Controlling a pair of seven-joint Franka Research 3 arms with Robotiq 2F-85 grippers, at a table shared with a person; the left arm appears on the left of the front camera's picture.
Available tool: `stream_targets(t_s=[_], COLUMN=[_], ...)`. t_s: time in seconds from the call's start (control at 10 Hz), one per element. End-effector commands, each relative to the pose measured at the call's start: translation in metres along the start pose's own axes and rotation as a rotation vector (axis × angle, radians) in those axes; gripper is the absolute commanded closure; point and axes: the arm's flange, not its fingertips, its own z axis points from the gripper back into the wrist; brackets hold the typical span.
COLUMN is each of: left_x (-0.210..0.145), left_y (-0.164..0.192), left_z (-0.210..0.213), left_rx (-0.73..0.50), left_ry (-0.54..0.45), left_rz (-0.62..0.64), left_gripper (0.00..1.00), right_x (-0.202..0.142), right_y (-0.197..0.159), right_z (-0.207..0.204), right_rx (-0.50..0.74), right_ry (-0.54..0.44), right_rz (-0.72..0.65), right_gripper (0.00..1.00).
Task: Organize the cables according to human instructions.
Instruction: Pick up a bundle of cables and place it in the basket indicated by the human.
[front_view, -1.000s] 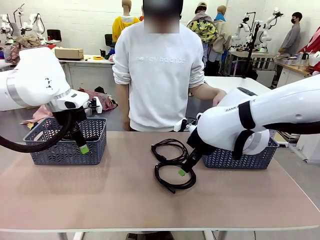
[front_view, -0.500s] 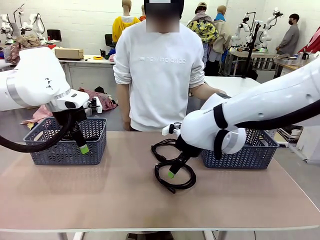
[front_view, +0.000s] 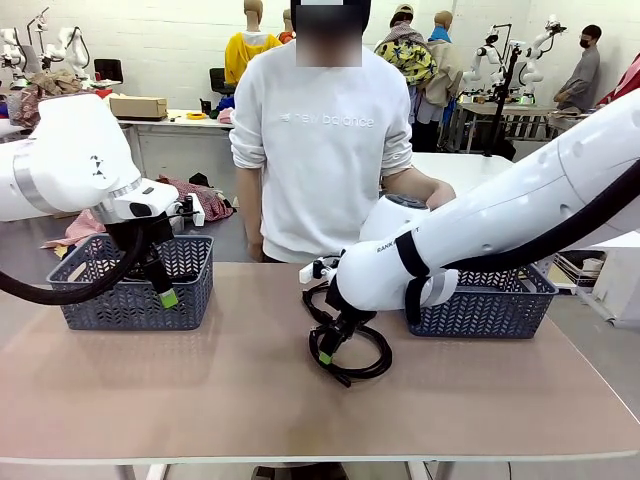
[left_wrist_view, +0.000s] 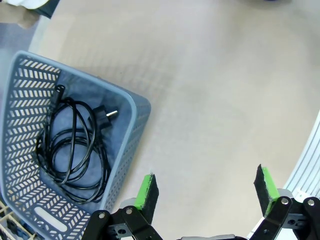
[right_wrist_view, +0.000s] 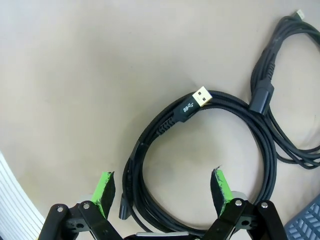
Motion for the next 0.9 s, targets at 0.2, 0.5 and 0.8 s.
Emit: stream_targets(t_s=[0.2, 0.5, 0.8], left_x=[-0.002, -0.002, -0.002], left_y=[0.001, 0.001, 0.001], left_z=[0.002, 0.002, 0.002], left_rx=[-0.004, -0.004, -0.004], left_ry=[0.006, 0.006, 0.006], left_rz=[-0.003, -0.003, -0.003], left_gripper=[0.00, 0.00, 0.00], right_x=[0.020, 0.025, 0.027], right_y=[0.002, 0.006, 0.010], right_z=[-0.013, -0.021, -0.025], right_rx=[-0.004, -0.020, -0.034], right_ry=[0.061, 0.094, 0.113], right_rz=[-0.002, 0.012, 0.014], right_gripper=[0.00, 0.00, 0.00])
